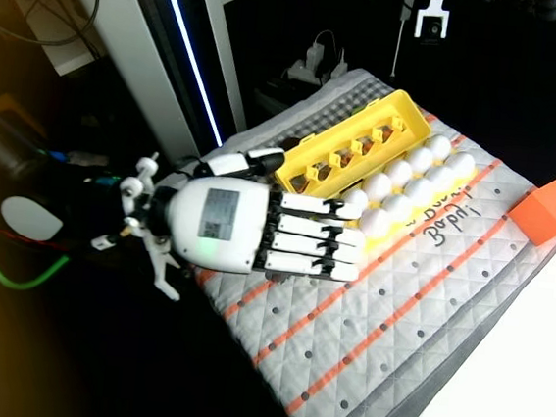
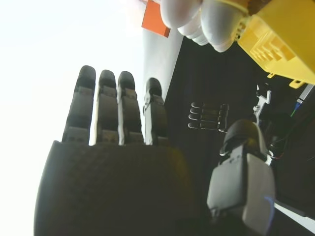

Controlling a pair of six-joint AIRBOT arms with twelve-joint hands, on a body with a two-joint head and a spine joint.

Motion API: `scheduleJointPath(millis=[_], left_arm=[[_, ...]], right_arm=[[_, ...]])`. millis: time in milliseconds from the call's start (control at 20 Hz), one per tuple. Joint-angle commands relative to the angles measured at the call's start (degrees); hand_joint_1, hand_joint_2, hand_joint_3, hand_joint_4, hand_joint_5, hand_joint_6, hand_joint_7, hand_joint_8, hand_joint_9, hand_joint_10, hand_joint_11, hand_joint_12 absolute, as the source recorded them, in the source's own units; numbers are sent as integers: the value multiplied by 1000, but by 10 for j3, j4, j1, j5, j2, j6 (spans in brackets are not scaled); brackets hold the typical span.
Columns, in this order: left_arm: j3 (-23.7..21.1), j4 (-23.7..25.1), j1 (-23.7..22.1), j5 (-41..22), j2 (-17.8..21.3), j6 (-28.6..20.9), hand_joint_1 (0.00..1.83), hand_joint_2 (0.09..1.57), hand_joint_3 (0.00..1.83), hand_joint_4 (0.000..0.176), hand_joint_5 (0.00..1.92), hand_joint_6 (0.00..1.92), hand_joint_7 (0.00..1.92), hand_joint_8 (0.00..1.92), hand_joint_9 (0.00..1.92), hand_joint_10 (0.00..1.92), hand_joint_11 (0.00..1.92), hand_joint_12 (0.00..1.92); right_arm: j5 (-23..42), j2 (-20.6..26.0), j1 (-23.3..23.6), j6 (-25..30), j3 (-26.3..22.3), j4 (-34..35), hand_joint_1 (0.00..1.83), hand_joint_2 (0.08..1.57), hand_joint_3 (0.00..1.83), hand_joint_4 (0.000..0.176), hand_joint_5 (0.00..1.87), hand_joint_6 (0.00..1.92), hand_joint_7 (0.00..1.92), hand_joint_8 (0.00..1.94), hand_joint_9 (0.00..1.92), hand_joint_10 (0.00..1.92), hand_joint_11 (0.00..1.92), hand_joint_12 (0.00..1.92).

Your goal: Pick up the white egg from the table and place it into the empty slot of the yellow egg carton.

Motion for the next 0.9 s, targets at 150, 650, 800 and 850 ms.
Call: scheduleJointPath(millis=[150,650,800,850], left_arm=[[0,1,-3,-67,3,-5,0,842,0,46,0,0,0,0,0,0,0,0],[-1,-1,-3,-65,3,-5,0,828,0,48,0,0,0,0,0,0,0,0],[-1,-1,-3,-65,3,-5,0,822,0,52,0,0,0,0,0,0,0,0],[-1,-1,-3,-65,3,-5,0,821,0,53,0,0,0,0,0,0,0,0]], right_arm=[[104,18,-47,-11,-22,71,0,857,0,143,229,0,186,1,116,3,0,408],[195,43,-172,-24,-52,177,0,871,1,84,240,1,204,1,105,2,0,171],[195,42,-172,-27,-52,173,0,878,3,115,225,2,195,0,106,1,0,62],[195,42,-172,-28,-52,173,0,877,2,113,223,1,194,0,107,1,12,65]])
